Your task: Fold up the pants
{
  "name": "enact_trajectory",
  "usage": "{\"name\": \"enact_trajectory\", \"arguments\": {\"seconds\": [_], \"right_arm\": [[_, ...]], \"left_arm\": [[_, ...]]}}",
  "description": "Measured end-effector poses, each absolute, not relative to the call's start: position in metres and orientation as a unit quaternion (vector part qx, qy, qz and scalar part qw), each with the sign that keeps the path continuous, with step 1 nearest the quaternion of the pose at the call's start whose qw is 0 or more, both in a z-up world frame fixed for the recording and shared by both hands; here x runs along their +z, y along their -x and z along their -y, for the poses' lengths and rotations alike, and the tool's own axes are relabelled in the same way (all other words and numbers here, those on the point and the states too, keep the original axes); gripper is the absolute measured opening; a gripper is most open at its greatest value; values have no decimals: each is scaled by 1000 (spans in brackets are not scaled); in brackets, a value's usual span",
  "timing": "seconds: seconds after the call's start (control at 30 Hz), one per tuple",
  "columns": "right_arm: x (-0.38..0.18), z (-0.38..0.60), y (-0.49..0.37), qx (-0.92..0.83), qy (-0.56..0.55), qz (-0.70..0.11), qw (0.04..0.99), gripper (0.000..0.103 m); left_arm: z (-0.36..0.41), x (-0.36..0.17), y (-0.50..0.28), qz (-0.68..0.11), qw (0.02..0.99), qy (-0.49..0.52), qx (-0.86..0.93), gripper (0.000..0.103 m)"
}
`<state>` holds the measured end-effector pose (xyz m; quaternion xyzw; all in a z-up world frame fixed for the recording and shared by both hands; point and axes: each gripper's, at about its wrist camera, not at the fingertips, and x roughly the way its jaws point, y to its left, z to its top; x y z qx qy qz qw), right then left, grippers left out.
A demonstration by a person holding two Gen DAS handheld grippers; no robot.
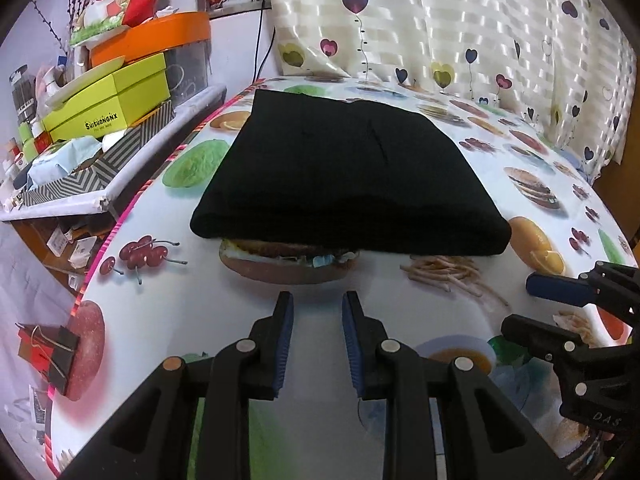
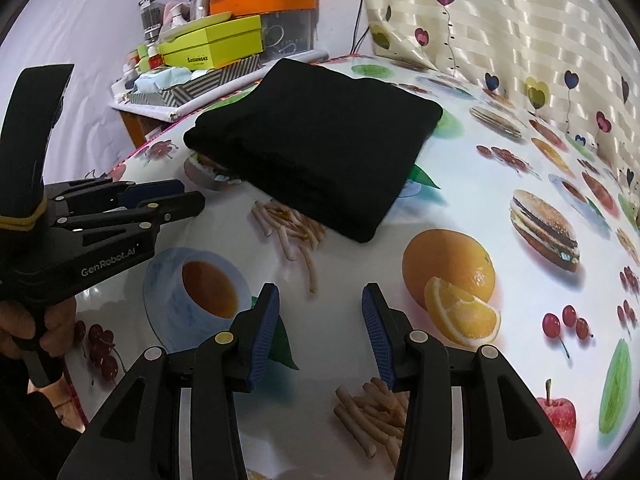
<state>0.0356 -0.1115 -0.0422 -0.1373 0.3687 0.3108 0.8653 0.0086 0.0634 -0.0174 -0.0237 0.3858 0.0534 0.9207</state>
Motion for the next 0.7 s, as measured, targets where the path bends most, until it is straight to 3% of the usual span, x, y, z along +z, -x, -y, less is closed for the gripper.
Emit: {"name": "enact_trajectory", "arguments": {"seconds": [0.43,0.7], "right_arm": [[-44,106,-34,307,152,-367,865,51],[-44,106,-34,307,153,-366,865,52]], "left_arm": [[-64,-18,-9,-384,921,20,59,33],[-64,-18,-9,-386,921,20,55,44]]}}
